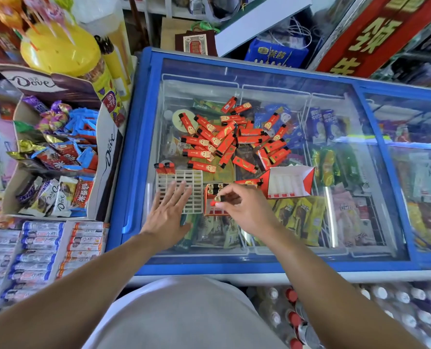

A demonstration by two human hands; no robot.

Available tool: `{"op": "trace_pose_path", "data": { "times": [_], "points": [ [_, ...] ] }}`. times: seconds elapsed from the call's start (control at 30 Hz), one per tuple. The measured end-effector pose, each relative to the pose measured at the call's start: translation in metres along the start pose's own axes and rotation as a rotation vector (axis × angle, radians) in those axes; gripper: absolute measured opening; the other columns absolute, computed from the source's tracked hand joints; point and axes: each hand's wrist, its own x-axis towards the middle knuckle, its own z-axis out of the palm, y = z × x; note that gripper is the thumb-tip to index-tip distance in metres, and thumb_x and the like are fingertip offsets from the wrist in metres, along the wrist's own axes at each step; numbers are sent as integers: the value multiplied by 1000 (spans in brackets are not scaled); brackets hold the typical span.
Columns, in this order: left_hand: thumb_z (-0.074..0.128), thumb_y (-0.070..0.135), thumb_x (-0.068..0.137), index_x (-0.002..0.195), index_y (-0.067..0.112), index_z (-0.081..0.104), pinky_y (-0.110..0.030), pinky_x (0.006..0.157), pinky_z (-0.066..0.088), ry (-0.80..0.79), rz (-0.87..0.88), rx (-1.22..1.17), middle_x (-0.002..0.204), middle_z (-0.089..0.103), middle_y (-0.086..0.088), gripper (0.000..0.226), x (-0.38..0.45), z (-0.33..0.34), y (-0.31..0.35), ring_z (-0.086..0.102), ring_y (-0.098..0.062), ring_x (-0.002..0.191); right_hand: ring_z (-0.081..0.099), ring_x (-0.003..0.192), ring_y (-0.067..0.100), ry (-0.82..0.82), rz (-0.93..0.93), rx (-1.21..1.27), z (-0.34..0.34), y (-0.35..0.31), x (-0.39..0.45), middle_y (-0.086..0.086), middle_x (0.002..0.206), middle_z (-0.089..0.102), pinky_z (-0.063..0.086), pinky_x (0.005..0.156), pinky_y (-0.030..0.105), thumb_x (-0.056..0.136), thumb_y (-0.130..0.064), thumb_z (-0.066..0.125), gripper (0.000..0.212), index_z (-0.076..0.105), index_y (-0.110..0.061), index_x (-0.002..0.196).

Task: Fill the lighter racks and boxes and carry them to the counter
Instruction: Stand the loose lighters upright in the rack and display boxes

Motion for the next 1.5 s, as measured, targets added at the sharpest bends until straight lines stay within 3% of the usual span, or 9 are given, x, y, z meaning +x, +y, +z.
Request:
{"op": "trace_pose_path", "data": {
  "times": [0.2,0.47,0.57,0.7,0.8,0.93,1.07,1.23,1.5],
  "points": [
    [60,43,96,159,26,-17,-46,126,-11,-25,147,-5,166,-19,10,101,5,-1,20,-26,-15,152,67,85,8,111,-77,-170,29,15,5,-6,101,72,56,77,27,88,-28,77,23,73,-22,110],
    [60,42,96,157,25,-20,-44,126,-10,-27,147,-29,165,-20,12,102,3,1,25,-26,-13,152,69,88,12,126,-53,-199,37,17,6,-1,103,74,49,71,16,93,-30,70,29,68,-18,120],
    [61,39,97,156,25,-22,-41,127,-6,18,136,-90,165,-19,10,103,1,1,28,-23,-11,153,70,84,10,125,1,-178,31,14,3,-6,103,74,56,71,24,93,-36,69,36,62,-20,125],
    [64,33,95,161,26,-14,-34,127,-4,123,160,-153,169,-17,6,102,6,-4,36,-19,-6,153,66,78,5,406,-71,-204,-11,22,8,-8,96,72,55,67,20,96,-30,66,20,68,-17,110],
    [68,29,93,161,32,-12,-31,124,-9,129,186,-87,169,-16,5,105,19,-15,50,-15,-11,155,65,96,15,502,86,-337,-64,51,36,-4,105,71,54,83,32,95,-22,67,17,68,-18,112],
    [72,16,89,158,38,-16,-38,127,-3,67,193,81,170,-9,2,114,41,-21,67,1,-22,157,68,100,17,303,365,-370,-104,76,77,-5,111,73,55,87,35,92,-28,71,20,70,-22,111],
    [73,10,86,153,39,-28,-40,124,18,66,181,207,161,18,-1,124,52,-14,69,29,-24,146,66,103,27,127,559,-344,-107,87,104,7,114,71,53,92,39,90,-22,71,24,69,-14,112],
    [69,2,85,156,39,-20,-39,120,26,37,147,196,151,30,-3,120,54,-16,69,34,-24,138,57,121,34,170,456,-455,-119,99,133,14,139,53,50,97,39,91,3,57,55,53,-22,140],
    [73,5,83,155,39,-21,-41,116,32,59,74,246,145,35,-5,123,59,-22,71,39,-25,133,55,123,32,-78,402,-540,-124,124,162,9,143,49,46,102,43,94,-28,69,45,55,-28,138]
  ]
}}
